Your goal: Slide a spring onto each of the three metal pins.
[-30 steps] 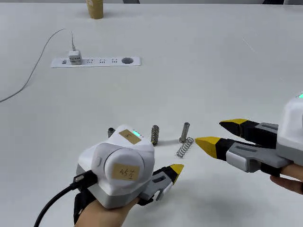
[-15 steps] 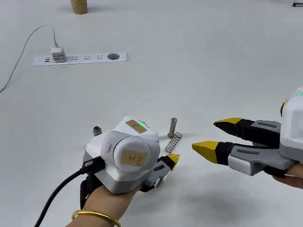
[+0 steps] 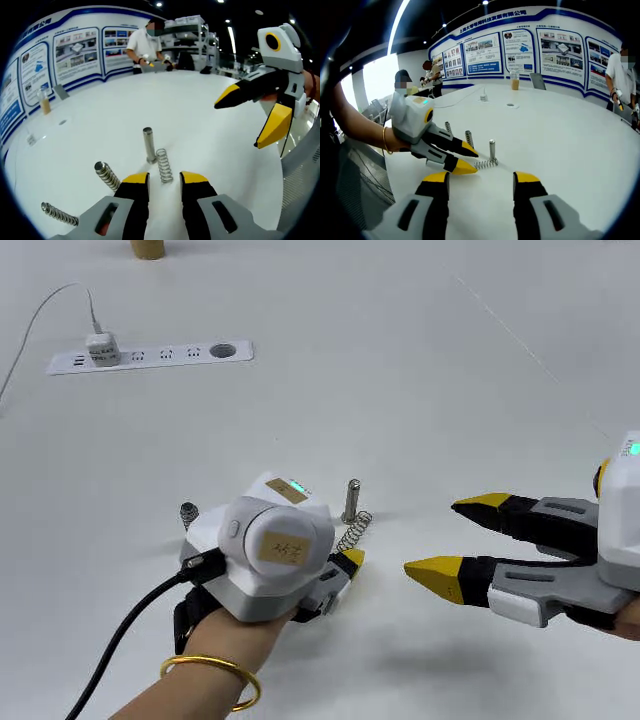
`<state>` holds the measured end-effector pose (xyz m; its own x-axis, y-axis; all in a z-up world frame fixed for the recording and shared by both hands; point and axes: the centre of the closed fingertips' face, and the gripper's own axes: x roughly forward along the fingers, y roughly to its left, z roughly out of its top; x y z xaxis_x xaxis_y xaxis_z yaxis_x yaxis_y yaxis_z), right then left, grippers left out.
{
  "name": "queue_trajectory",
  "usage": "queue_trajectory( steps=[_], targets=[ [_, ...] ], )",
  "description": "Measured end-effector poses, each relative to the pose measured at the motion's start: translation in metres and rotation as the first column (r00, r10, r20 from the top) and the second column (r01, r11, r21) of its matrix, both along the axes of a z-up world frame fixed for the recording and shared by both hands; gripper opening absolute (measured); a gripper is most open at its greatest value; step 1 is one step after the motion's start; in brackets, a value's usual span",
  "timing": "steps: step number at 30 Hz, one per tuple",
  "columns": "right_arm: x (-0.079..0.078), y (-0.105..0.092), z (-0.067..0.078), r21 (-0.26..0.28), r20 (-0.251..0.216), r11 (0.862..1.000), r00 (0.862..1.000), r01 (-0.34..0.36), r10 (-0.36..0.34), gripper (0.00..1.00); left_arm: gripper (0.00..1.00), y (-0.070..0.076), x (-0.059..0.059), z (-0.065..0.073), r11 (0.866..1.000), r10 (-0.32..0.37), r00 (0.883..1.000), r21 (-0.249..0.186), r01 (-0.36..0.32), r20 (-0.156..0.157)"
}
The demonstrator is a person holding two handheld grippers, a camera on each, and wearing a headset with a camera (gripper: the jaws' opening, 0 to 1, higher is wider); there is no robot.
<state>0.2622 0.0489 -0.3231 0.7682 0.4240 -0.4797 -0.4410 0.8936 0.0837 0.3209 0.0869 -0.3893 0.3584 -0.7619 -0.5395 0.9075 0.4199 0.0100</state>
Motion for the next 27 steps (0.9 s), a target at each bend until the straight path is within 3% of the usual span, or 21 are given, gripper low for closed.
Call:
queue_trajectory(
  steps=[11, 27],
  targets=[
    [-0.004, -0.01, -0.002, 0.009, -0.004, 0.999, 0.999, 0.052, -0.052, 0.51, 0.23, -0.005, 0.001, -0.011, 0.999, -0.012, 1.0, 0.038, 0.012, -0.004],
    [-0.001, -0.014, -0.001, 0.047, -0.014, 0.994, 0.995, 0.101, -0.1, 0.5, 0.11, -0.006, 0.001, -0.01, 0.999, -0.001, 1.0, 0.045, 0.0, 0.007]
  ],
)
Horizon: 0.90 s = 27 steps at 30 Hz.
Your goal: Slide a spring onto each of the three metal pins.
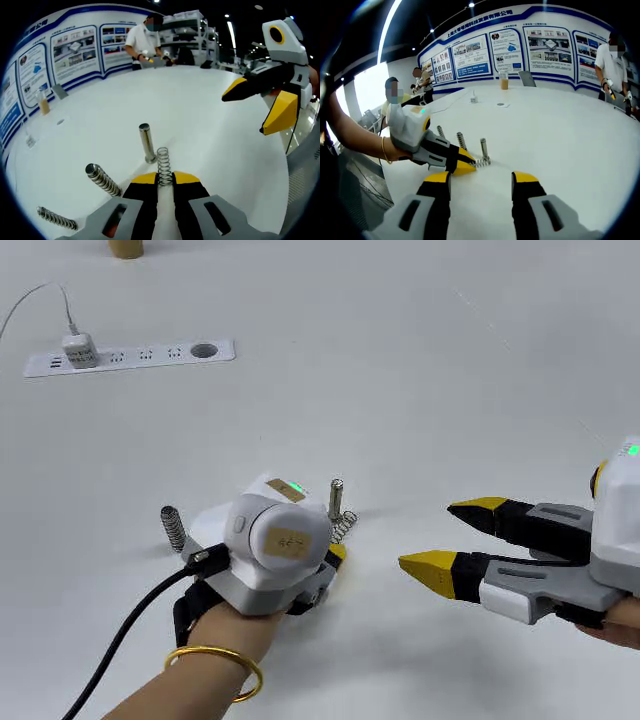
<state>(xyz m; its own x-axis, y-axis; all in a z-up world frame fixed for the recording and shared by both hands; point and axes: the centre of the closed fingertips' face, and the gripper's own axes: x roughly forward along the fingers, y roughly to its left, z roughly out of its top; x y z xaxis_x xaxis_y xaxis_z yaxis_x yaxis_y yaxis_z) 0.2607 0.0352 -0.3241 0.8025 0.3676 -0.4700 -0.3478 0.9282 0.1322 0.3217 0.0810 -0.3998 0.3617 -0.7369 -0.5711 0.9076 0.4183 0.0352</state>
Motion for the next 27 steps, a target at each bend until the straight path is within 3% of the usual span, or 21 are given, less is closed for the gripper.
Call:
queue_trajectory(
  steps=[5, 16, 22, 27],
  targets=[
    [0.003, -0.003, -0.001, 0.012, -0.013, 1.0, 1.0, 0.028, -0.028, 0.5, 0.1, 0.006, -0.005, 0.003, 1.0, -0.008, 1.0, -0.001, 0.008, -0.001],
    [0.011, 0.002, 0.011, 0.075, -0.009, 0.995, 0.998, 0.061, -0.06, 0.5, 0.1, 0.01, -0.012, 0.025, 0.998, -0.023, 1.0, -0.065, 0.024, 0.021],
    [0.016, 0.01, 0.021, 0.159, 0.008, 0.985, 0.998, 0.068, -0.07, 0.48, 0.11, 0.014, -0.018, 0.046, 0.992, -0.042, 0.998, -0.117, 0.048, 0.056],
    [0.018, 0.017, 0.03, 0.258, 0.019, 0.963, 0.997, 0.073, -0.081, 0.47, 0.11, 0.021, -0.023, 0.06, 0.986, -0.046, 0.996, -0.155, 0.057, 0.077]
  ],
)
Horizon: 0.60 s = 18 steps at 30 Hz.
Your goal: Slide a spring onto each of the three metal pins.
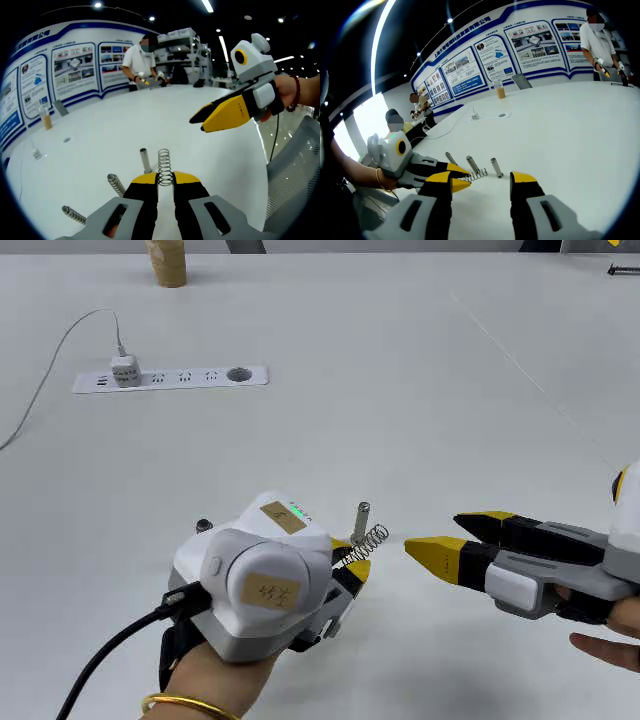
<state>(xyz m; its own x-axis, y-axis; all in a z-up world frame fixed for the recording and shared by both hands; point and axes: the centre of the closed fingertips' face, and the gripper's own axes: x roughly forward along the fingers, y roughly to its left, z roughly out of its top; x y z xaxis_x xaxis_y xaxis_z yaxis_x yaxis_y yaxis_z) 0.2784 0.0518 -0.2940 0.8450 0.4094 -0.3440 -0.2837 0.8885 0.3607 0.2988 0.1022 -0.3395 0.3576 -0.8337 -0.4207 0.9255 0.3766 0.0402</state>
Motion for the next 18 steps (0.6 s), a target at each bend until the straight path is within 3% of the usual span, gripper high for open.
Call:
queue_trajectory(
  steps=[13, 18],
  targets=[
    [0.002, 0.024, 0.004, 0.099, -0.006, 0.994, 0.999, -0.039, 0.039, 0.4, 0.11, 0.007, -0.009, 0.034, 0.993, -0.018, 0.999, -0.118, 0.022, 0.032],
    [0.003, 0.033, 0.006, 0.151, -0.007, 0.987, 0.999, -0.045, 0.047, 0.37, 0.11, 0.008, -0.011, 0.04, 0.982, -0.003, 1.0, -0.187, 0.0, -0.016]
  ],
)
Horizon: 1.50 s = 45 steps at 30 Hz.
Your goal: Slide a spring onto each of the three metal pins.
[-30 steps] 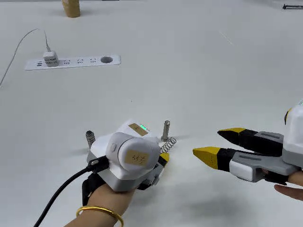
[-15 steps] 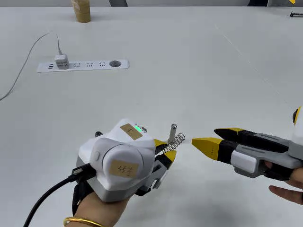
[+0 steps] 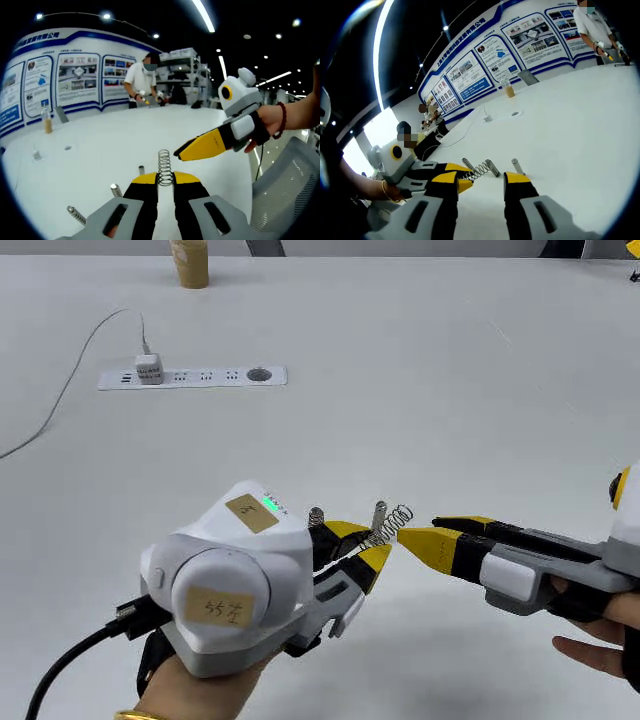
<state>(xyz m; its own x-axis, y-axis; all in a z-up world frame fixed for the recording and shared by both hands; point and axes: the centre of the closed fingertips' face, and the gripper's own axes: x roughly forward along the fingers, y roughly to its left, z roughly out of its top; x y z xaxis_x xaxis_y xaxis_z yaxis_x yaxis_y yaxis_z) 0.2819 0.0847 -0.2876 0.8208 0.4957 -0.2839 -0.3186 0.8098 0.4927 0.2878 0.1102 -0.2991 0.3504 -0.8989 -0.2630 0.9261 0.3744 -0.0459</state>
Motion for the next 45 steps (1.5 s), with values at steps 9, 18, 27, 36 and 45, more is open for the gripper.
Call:
queue_trajectory(
  steps=[9, 18, 27, 36, 45],
  targets=[
    [0.007, 0.011, 0.0, 0.075, -0.016, 0.997, 1.0, 0.006, -0.005, 0.3, 0.11, 0.003, -0.005, 0.002, 0.997, 0.016, 0.997, -0.079, -0.021, -0.071],
    [0.011, 0.018, 0.002, 0.129, -0.029, 0.992, 1.0, 0.0, 0.004, 0.24, 0.11, 0.004, -0.006, 0.006, 0.993, 0.018, 0.996, -0.118, -0.029, -0.09],
    [0.011, 0.021, 0.008, 0.155, -0.016, 0.988, 1.0, -0.017, 0.019, 0.16, 0.11, 0.003, -0.01, 0.011, 0.991, 0.005, 0.996, -0.131, -0.018, -0.094],
    [0.009, 0.028, 0.009, 0.106, 0.009, 0.993, 0.998, -0.056, 0.055, 0.14, 0.11, 0.006, -0.01, 0.005, 0.997, 0.013, 0.998, -0.074, -0.018, -0.065],
    [0.01, 0.032, 0.009, -0.017, 0.047, 0.996, 0.995, -0.092, 0.093, 0.12, 0.13, 0.008, -0.01, 0.002, 1.0, 0.012, 0.999, -0.023, -0.013, -0.038]
  ],
)
